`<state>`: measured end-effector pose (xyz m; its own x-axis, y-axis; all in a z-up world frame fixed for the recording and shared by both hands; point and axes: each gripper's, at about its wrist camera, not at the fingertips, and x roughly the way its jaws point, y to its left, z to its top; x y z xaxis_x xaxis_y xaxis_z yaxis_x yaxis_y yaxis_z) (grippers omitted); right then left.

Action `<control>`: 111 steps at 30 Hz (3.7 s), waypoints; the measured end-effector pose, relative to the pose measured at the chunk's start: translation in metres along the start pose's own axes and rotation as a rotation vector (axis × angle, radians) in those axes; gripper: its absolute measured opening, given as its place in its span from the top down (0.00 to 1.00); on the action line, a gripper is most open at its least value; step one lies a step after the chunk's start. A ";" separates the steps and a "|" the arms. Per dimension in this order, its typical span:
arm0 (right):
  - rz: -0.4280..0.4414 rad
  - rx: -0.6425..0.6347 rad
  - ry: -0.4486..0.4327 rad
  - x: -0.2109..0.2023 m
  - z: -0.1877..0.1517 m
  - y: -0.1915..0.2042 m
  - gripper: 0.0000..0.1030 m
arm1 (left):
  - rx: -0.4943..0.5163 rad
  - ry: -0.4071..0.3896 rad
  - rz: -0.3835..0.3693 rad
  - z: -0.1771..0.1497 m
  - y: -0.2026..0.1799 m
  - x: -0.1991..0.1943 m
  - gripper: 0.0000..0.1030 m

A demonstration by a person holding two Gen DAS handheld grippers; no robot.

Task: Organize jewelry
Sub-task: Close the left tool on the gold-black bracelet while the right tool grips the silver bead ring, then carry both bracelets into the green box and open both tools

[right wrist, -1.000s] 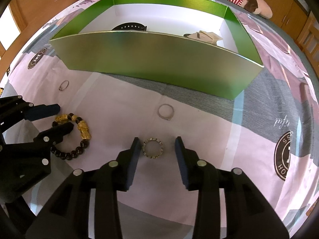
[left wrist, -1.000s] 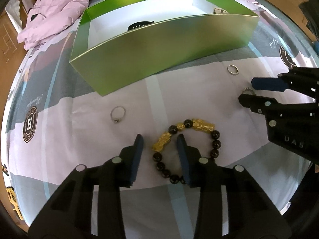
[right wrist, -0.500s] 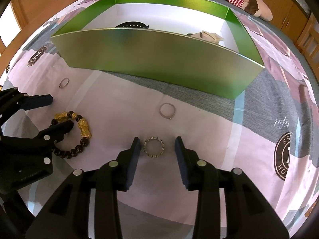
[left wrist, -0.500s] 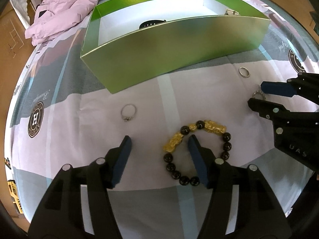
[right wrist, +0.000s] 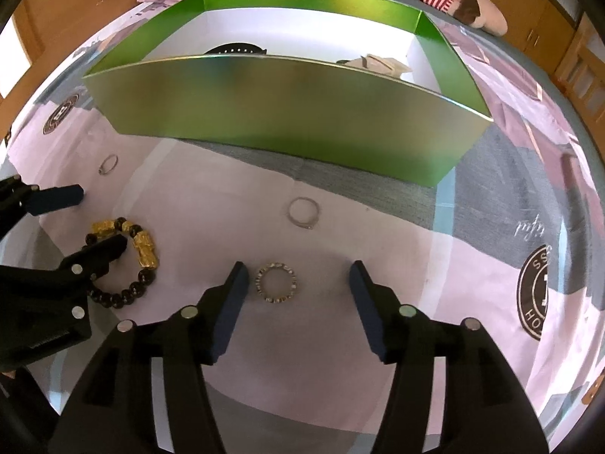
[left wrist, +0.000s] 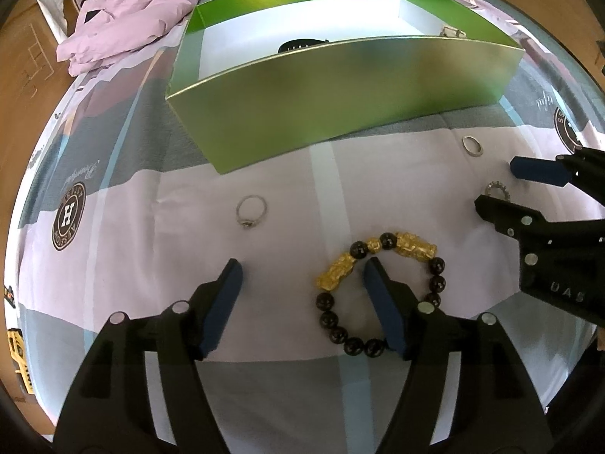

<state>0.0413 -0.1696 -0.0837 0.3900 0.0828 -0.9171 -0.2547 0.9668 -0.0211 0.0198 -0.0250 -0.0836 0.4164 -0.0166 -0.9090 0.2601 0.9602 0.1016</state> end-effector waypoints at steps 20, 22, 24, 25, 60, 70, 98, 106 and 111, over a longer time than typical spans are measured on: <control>-0.028 -0.029 0.004 0.000 0.003 0.011 0.44 | 0.035 -0.002 0.011 0.003 -0.007 -0.002 0.45; -0.018 -0.024 0.005 0.000 0.003 0.011 0.48 | 0.049 -0.005 -0.012 0.001 -0.012 -0.005 0.63; 0.007 -0.024 0.006 -0.003 0.001 0.014 0.60 | 0.071 -0.010 -0.018 0.001 -0.017 -0.006 0.75; 0.019 -0.030 0.005 -0.004 0.001 0.016 0.66 | 0.082 -0.013 -0.025 0.001 -0.019 -0.006 0.82; 0.067 0.070 -0.247 -0.096 0.047 -0.028 0.80 | -0.128 -0.278 -0.222 0.076 0.063 -0.125 0.85; 0.213 0.104 -0.319 -0.072 0.105 -0.037 0.79 | -0.064 -0.215 -0.125 0.117 0.048 -0.050 0.85; 0.140 0.014 -0.084 -0.045 0.040 -0.022 0.47 | -0.059 -0.187 -0.037 0.035 0.046 -0.061 0.56; 0.118 0.038 -0.030 -0.014 0.040 -0.024 0.47 | -0.046 -0.160 -0.032 0.034 0.041 -0.053 0.51; 0.088 0.017 -0.015 0.007 0.040 -0.017 0.47 | -0.051 -0.149 -0.030 0.035 0.043 -0.050 0.48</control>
<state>0.0842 -0.1754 -0.0741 0.3804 0.1709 -0.9089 -0.2734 0.9596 0.0660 0.0403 0.0071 -0.0201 0.5344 -0.0831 -0.8412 0.2311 0.9716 0.0509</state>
